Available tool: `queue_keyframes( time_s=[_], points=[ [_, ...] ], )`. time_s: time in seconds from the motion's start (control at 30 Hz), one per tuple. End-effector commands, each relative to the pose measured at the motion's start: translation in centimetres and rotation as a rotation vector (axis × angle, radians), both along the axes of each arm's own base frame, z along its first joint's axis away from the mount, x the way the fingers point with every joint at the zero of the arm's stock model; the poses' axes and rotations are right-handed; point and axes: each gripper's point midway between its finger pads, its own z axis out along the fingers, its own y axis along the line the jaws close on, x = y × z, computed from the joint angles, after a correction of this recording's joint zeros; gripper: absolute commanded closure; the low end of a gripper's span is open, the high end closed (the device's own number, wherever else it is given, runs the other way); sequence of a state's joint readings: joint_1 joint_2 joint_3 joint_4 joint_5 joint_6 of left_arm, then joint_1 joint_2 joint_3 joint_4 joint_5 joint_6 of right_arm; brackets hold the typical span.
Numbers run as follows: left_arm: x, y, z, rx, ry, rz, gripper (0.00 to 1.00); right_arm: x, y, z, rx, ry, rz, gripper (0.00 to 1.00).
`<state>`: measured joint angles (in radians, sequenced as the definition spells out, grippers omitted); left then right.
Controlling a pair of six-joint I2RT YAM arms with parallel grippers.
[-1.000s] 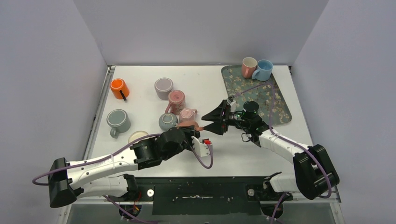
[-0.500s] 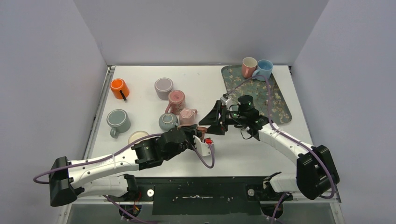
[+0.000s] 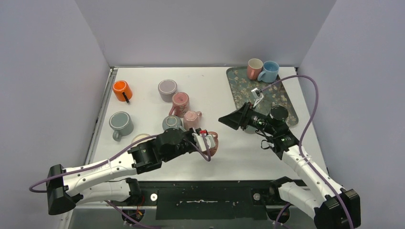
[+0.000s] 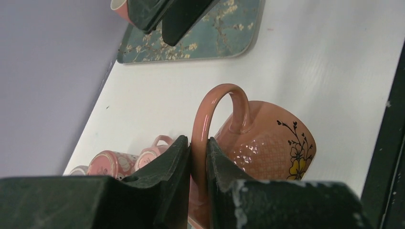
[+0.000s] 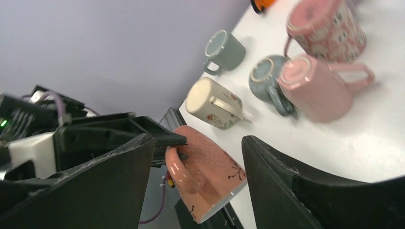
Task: Turn the mug right side up
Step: Turn over the cup at the center of the board.
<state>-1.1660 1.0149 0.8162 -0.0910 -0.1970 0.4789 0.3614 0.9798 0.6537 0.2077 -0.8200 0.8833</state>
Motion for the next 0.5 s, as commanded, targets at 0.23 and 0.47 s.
queue_keyframes(
  time_s=[0.23, 0.47],
  points=[
    [-1.5, -2.4, 10.7, -0.487, 0.048, -0.098, 1.00, -4.6, 0.4, 6.7, 0.140, -0.515, 0.141, 0.37],
    [-2.3, -2.9, 12.1, -0.588, 0.090, -0.137, 1.00, -6.2, 1.0, 4.2, 0.084, -0.530, 0.191, 0.37]
  ],
)
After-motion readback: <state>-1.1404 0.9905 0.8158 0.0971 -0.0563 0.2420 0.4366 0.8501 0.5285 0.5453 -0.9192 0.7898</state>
